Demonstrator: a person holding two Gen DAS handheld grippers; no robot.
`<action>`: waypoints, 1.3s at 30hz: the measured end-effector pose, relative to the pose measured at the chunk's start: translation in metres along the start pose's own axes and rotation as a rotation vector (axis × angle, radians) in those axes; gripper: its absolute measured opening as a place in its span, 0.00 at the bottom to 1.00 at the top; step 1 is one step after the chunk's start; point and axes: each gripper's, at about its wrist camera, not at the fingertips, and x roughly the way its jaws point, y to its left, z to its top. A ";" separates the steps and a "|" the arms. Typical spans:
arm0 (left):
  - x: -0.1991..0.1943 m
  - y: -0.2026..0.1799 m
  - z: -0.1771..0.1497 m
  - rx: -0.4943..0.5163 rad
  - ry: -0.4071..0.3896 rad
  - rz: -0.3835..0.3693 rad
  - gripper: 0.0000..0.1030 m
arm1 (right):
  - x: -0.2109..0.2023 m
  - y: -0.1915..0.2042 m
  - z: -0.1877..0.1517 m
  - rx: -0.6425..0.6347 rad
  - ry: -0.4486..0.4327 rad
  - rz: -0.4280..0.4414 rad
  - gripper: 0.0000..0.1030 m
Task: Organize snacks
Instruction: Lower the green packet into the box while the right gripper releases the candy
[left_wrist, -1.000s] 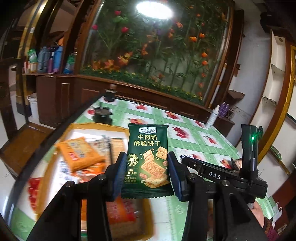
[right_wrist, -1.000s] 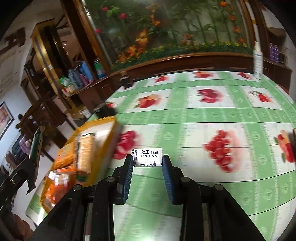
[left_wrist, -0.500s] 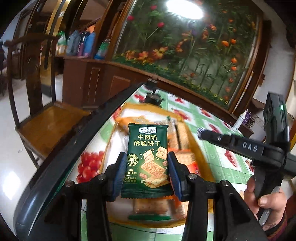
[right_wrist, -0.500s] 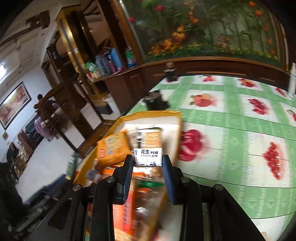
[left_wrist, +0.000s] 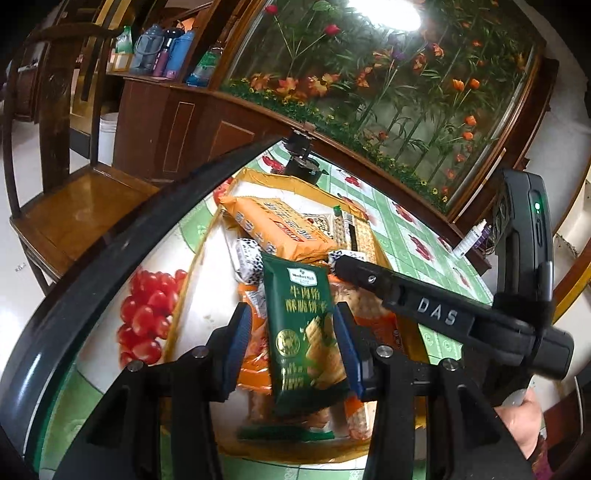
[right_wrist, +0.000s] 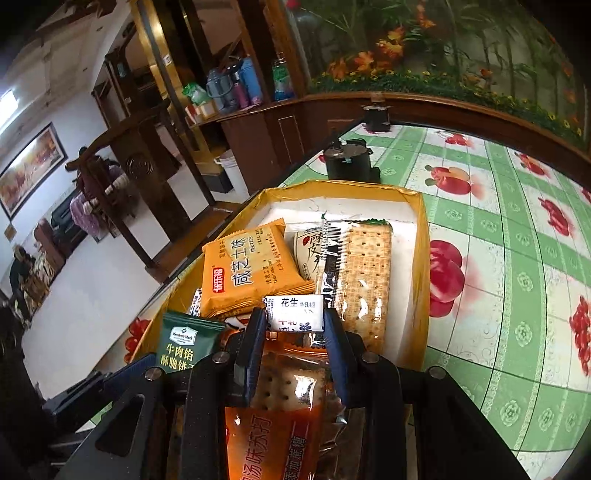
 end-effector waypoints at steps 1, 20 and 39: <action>0.002 -0.001 0.001 -0.002 0.004 -0.007 0.42 | 0.000 0.000 -0.001 0.000 -0.003 0.000 0.34; 0.006 -0.014 0.001 0.034 -0.006 0.065 0.44 | -0.005 0.000 -0.009 0.012 -0.037 0.005 0.40; 0.005 -0.010 -0.001 0.041 -0.012 0.114 0.51 | -0.007 -0.003 -0.010 0.017 -0.042 0.005 0.40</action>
